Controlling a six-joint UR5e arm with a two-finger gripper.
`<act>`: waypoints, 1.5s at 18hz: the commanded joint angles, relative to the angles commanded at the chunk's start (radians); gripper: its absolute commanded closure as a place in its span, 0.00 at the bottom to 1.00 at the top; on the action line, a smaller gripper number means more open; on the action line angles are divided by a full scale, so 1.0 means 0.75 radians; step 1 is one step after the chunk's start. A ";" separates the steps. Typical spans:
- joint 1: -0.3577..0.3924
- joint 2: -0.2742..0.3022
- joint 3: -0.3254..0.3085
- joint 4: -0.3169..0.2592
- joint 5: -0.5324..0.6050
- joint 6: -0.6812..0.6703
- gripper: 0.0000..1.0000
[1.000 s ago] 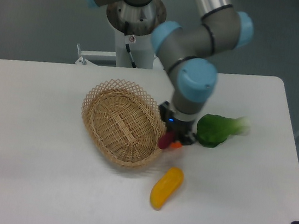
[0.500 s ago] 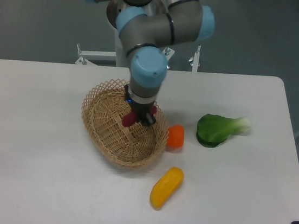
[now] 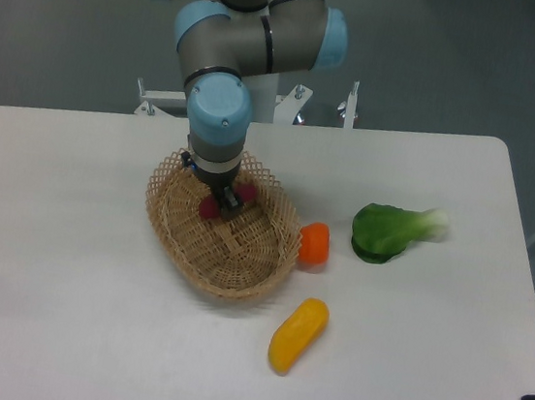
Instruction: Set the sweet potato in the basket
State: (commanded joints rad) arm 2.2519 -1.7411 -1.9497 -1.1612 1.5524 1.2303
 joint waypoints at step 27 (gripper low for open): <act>0.577 -0.354 0.652 -0.004 -0.035 0.243 0.00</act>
State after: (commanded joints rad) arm 2.6843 -2.0063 -1.4606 -1.1643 1.5263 1.4127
